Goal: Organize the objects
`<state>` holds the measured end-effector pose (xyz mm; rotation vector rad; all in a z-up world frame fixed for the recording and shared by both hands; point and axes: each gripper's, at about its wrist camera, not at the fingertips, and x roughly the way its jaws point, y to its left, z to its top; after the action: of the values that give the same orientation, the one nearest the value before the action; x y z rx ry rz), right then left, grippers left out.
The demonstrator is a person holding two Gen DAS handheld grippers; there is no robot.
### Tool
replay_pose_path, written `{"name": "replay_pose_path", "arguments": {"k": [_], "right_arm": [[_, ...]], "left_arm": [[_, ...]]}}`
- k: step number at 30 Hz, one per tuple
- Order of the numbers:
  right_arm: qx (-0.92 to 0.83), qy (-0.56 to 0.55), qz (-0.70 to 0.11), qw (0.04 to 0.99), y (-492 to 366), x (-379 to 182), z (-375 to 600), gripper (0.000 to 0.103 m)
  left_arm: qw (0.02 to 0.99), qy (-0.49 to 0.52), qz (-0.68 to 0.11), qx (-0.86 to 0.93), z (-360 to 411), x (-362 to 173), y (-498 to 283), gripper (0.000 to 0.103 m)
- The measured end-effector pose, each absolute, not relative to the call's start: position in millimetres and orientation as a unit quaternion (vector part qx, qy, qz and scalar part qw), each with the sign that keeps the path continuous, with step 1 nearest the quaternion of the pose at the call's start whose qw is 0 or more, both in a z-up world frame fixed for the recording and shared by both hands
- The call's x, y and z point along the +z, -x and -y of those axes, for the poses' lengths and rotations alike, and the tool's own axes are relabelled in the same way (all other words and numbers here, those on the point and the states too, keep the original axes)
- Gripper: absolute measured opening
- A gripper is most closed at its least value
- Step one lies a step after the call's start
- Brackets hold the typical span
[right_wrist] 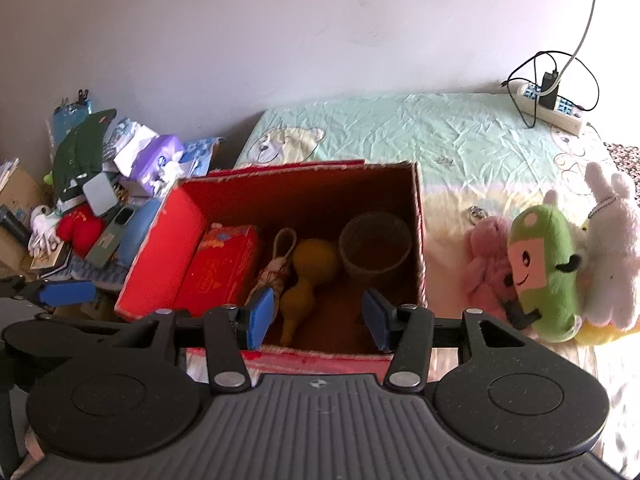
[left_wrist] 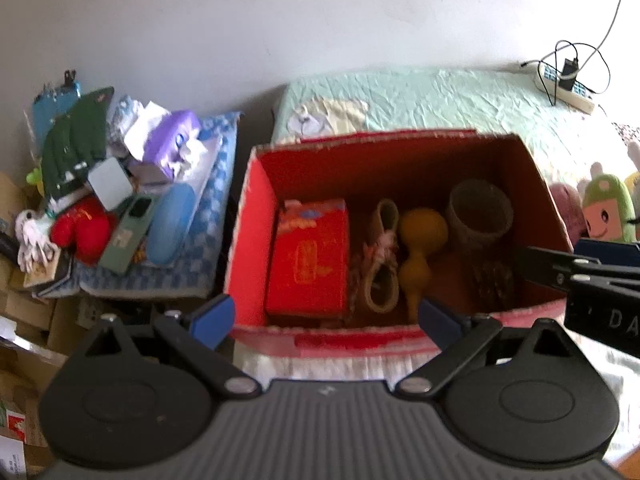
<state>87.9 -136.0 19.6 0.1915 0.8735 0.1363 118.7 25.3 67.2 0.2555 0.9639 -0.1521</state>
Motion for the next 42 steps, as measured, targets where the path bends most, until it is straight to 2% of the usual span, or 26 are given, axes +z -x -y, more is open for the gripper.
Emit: {"name": "replay_pose_path", "arguments": {"k": [23, 42], "right_arm": [[0.015, -0.077, -0.414, 0.907, -117.9, 2.7, 141.4, 0.053], [-0.005, -0.074, -0.42, 0.904, -132.1, -11.9, 138.5, 0.055]], "left_arm": [[0.902, -0.096, -0.415, -0.07, -16.8, 53.2, -143.5, 0.098], [0.893, -0.087, -0.428, -0.106, -18.6, 27.1, -161.4, 0.098]]}}
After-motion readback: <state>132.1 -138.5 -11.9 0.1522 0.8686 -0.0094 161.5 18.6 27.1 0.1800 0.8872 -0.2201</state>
